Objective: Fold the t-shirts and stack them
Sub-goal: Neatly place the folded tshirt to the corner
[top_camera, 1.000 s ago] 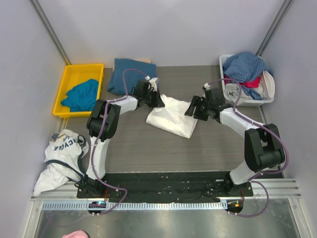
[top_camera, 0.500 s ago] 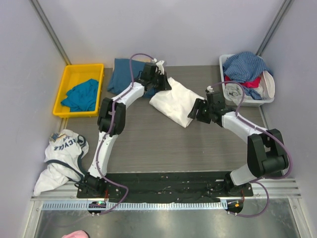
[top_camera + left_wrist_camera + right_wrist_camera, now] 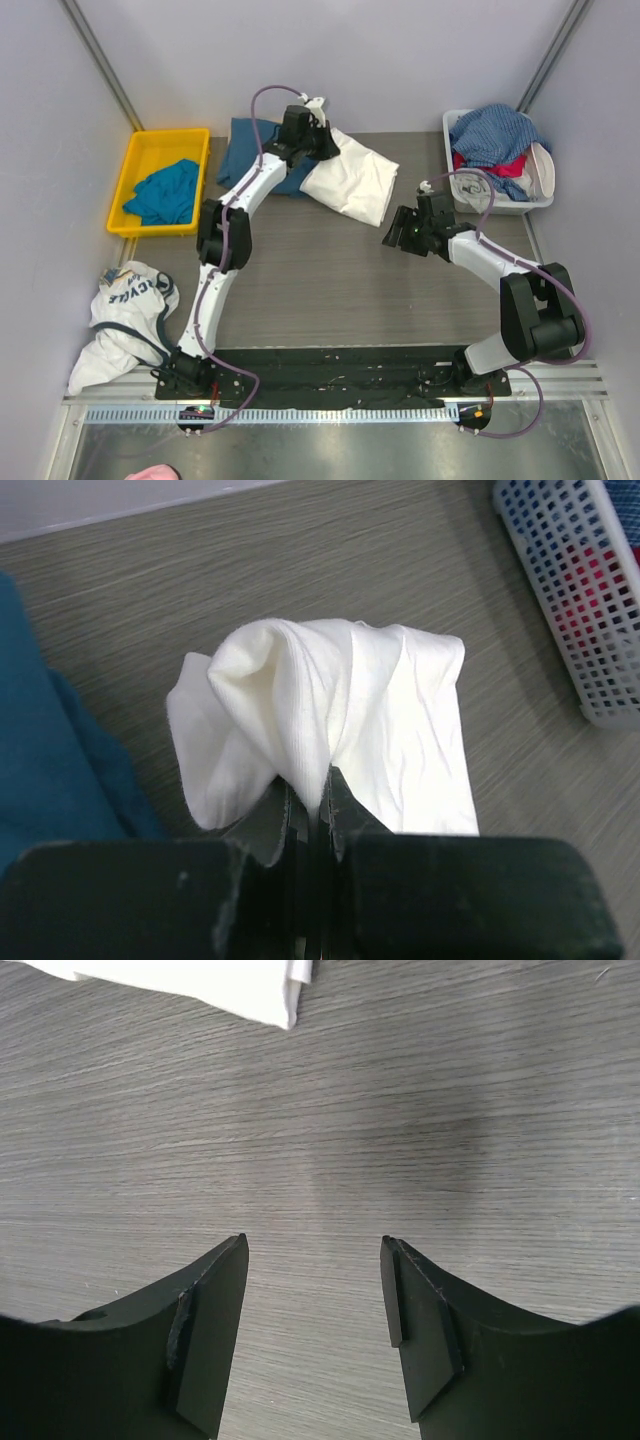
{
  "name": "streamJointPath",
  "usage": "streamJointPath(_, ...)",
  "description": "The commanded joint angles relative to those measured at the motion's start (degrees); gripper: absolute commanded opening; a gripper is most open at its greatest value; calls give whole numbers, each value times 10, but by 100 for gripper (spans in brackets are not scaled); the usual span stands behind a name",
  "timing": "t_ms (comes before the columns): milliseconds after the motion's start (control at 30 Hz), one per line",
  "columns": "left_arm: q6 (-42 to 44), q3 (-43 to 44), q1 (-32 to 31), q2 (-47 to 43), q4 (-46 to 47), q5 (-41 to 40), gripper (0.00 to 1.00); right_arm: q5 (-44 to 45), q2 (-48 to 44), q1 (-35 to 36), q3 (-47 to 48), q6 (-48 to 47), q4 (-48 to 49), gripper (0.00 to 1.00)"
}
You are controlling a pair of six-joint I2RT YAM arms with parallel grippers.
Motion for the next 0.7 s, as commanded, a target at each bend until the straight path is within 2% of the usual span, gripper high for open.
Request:
streamJointPath(0, 22, 19, 32, -48, 0, -25, 0, 5, 0, 1, -4, -5, 24, 63)
streamJointPath(233, 30, 49, 67, -60, -16, -25, 0, -3, 6, 1, -22, 1, 41, 63)
streamJointPath(467, -2, 37, 73, -97, 20, 0, 0, -10, 11, 1, -26, 6, 48, 63)
streamJointPath(667, 0, 55, 80, -109, 14, 0, 0, -10, 10, 2, -29, 5, 49, 63)
